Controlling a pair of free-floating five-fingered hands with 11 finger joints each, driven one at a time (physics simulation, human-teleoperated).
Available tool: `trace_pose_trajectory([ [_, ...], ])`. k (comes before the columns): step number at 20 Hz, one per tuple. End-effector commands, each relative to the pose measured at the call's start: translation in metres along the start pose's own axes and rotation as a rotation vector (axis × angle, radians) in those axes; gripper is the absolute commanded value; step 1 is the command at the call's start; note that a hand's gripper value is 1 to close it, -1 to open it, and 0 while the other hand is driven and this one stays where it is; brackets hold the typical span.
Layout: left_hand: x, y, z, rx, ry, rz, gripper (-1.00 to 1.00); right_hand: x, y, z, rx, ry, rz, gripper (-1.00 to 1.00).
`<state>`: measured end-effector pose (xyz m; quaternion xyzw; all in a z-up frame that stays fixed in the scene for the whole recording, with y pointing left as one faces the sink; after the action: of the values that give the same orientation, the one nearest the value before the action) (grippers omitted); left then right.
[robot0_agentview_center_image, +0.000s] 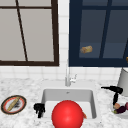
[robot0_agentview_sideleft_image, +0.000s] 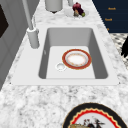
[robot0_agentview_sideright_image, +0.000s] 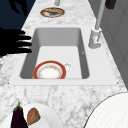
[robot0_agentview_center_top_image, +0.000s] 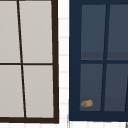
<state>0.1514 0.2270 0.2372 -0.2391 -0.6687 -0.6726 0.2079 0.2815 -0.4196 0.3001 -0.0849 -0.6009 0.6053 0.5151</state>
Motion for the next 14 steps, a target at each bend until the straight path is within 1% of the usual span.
trace_pose_trajectory([
  [1, 0.0, 0.0, 0.0, 0.0, 0.0, 0.0, 0.0, 0.0, 0.002, 0.005, 0.071, 0.044, -0.096, -1.0],
  [5, 0.0, 0.0, 0.0, 0.0, 0.0, 0.0, 0.0, -0.01, -0.002, 0.016, 0.137, 0.058, -0.109, -1.0],
  [6, 0.0, 0.0, 0.0, 0.0, 0.0, 0.0, 0.0, -0.009, -0.01, 0.028, 0.108, 0.027, -0.106, -1.0],
  [7, 0.0, 0.0, 0.0, 0.0, 0.0, 0.0, 0.0, -0.008, -0.012, 0.036, 0.094, 0.004, -0.123, -1.0],
  [8, 0.0, 0.0, 0.0, 0.0, 0.0, 0.0, 0.0, -0.01, -0.014, 0.043, 0.087, 0.001, -0.109, -1.0],
  [11, 0.0, 0.0, 0.0, 0.0, 0.0, 0.0, 0.0, -0.019, -0.024, 0.062, 0.088, 0.005, -0.088, -1.0],
  [13, 0.0, 0.0, 0.0, 0.0, 0.0, 0.0, 0.0, -0.028, -0.024, 0.077, 0.097, 0.019, -0.072, -1.0],
  [14, 0.0, 0.0, 0.0, 0.0, 0.0, 0.0, 0.0, -0.03, -0.024, 0.084, 0.089, 0.03, -0.076, -1.0],
])
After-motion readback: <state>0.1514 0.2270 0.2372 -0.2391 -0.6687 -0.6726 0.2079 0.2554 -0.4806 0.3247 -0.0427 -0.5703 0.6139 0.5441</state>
